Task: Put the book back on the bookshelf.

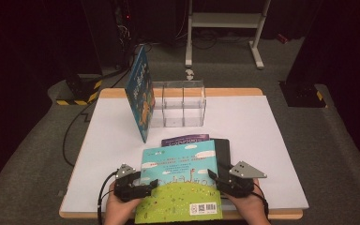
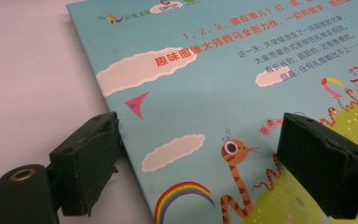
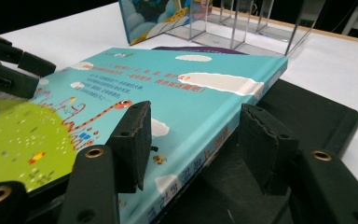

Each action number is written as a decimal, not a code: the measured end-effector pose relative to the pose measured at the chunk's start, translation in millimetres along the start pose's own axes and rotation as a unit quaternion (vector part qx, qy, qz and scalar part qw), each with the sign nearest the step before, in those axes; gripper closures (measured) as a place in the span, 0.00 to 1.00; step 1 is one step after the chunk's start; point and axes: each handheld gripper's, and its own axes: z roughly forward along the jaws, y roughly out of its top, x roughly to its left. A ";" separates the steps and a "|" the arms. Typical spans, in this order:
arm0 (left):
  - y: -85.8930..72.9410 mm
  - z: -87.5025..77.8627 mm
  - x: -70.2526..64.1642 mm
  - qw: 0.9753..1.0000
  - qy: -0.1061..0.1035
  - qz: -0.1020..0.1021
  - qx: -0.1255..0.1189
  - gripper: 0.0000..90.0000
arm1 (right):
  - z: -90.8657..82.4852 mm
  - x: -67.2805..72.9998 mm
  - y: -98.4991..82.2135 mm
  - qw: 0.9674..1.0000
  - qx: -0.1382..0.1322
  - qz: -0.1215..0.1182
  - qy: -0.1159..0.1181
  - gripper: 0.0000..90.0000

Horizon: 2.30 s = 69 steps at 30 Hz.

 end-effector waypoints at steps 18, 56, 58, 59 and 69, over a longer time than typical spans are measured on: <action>0.5 -13.2 -2.2 0.999 -0.024 -0.001 -0.041 0.17 | 0.4 -9.3 -8.6 0.999 0.020 0.024 0.015 0.53; 5.0 20.1 -38.1 0.997 -0.056 0.033 -0.044 0.19 | -12.3 -46.4 -17.0 0.996 0.016 0.070 -0.050 0.47; 4.5 17.3 -36.7 0.997 -0.061 0.034 -0.040 0.20 | -12.4 -47.1 -18.3 0.995 0.017 0.086 -0.044 0.42; 4.5 17.3 -36.7 0.997 -0.061 0.034 -0.040 0.20 | -12.6 -47.3 -19.1 0.995 0.019 0.092 -0.038 0.40; 0.7 9.9 -37.4 0.996 -0.061 0.046 -0.039 0.23 | -13.5 -37.3 -21.2 0.993 0.039 0.113 -0.010 0.27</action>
